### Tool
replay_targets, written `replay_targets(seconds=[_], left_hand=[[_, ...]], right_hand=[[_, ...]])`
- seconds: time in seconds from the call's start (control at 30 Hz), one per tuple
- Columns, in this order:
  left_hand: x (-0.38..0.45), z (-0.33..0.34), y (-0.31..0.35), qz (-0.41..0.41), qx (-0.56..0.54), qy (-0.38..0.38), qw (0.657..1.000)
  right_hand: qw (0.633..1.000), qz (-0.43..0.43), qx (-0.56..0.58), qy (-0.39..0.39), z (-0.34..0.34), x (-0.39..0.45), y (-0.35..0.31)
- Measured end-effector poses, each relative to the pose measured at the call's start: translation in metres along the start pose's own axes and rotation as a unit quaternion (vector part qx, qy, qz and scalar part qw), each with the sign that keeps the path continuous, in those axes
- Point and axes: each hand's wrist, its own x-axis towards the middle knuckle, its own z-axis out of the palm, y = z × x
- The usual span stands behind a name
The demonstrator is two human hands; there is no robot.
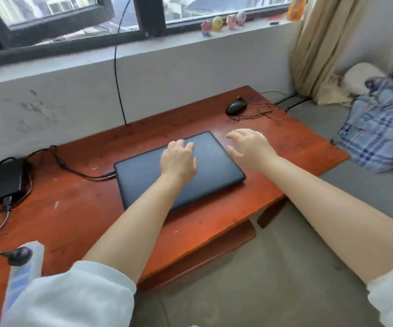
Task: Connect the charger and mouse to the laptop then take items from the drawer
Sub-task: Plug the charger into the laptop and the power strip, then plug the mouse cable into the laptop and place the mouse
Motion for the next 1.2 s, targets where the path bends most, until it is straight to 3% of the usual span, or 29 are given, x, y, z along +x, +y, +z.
replay_targets(seconds=[0.27, 0.67, 0.87, 1.03, 1.2], left_hand=[[0.083, 0.018, 0.086, -0.001, 0.044, -0.003, 0.999], [0.274, 0.107, 0.116, -0.088, 0.030, -0.073, 0.993], [0.313, 0.157, 0.127, -0.124, -0.019, -0.134, 0.983], [0.310, 0.199, 0.125, -0.180, -0.080, -0.238, 0.951], [0.308, 0.216, 0.124, -0.198, -0.094, -0.264, 0.939]], right_hand=[[0.998, 0.049, 0.028, -0.006, -0.029, 0.042, 0.125], [0.991, 0.074, 0.023, -0.106, 0.003, 0.219, 0.282], [0.984, 0.052, 0.058, -0.160, 0.047, 0.298, 0.315], [0.977, 0.039, 0.054, -0.202, 0.098, 0.358, 0.319], [0.974, 0.096, 0.033, -0.204, 0.130, 0.393, 0.322]])
